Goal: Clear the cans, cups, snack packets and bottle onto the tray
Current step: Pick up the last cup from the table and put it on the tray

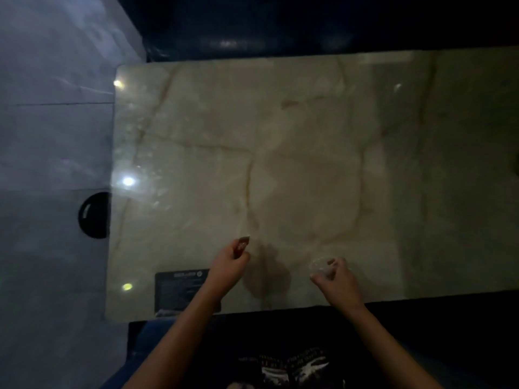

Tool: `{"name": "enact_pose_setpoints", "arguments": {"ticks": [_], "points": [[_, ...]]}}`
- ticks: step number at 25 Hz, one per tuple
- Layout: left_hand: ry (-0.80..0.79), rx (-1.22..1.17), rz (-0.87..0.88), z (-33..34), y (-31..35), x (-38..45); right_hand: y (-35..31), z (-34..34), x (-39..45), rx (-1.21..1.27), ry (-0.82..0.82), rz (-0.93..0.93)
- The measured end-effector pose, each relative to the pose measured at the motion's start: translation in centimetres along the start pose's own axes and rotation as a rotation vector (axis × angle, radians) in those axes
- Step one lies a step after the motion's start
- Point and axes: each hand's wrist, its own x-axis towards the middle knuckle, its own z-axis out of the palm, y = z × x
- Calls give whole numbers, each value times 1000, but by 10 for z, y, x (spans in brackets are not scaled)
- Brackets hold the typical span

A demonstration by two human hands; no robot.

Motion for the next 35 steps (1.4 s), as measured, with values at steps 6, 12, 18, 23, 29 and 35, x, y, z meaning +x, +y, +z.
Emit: {"name": "enact_pose_setpoints", "arguments": {"ticks": [6, 12, 18, 23, 29, 35], "points": [[203, -1, -126, -74, -77, -53, -91, 71, -4, -93, -184, -203], [337, -53, -264, -169, -185, -77, -186, 168, -35, -313, -292, -359], [309, -49, -202, -213, -197, -53, -203, 203, -64, -243, -266, -273], [153, 2, -107, -188, -151, -22, -169, 168, -63, -184, -137, -166], [156, 121, -62, -157, -104, -11, -131, 141, -43, -137, -105, -127], [191, 199, -147, -196, -132, -38, -172, 163, -33, -205, -110, -221]]}}
